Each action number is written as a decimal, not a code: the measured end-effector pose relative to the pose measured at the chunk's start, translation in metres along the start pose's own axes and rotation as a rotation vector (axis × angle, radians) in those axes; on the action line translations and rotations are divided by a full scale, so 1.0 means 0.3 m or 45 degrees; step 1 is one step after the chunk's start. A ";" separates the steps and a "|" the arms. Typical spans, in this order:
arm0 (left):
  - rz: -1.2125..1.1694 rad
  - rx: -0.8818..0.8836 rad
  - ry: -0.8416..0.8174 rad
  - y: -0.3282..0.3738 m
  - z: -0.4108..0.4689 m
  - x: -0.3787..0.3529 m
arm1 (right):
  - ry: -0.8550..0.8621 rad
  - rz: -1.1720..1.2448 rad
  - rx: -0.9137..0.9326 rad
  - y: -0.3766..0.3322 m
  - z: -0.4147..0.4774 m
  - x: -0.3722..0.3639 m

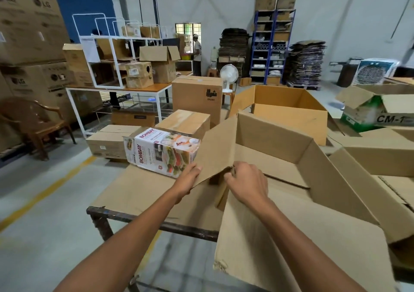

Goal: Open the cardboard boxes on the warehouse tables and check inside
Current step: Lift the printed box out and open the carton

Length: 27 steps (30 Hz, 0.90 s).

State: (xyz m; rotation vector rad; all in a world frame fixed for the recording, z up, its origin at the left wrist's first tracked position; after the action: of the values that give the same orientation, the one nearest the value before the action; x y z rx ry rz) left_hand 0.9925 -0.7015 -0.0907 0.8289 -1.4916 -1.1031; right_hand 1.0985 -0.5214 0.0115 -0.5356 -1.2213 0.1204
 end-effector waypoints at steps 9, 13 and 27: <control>-0.203 0.093 -0.133 -0.004 0.024 -0.220 | -0.149 -0.025 -0.035 0.044 0.002 -0.115; -0.216 0.144 -0.266 0.003 0.001 -0.317 | -0.306 -0.124 -0.031 0.082 -0.073 -0.262; 0.875 -0.478 -0.167 0.106 -0.037 -0.353 | -1.134 -0.535 -0.081 0.514 -0.056 -0.108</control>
State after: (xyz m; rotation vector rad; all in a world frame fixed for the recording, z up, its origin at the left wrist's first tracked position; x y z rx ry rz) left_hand 1.0268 -0.5959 -0.0964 -0.0338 -1.4475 -0.8708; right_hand 1.1323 -0.4045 -0.0900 -0.2585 -2.1869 -0.0497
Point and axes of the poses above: each hand's wrist, its own z-axis towards the middle knuckle, its own x-axis out of the back of the hand, y = z × x, the point moved 7 cm from there along z, towards the middle knuckle, and after that the axes turned 9 degrees about -x, right-handed, at the moved point
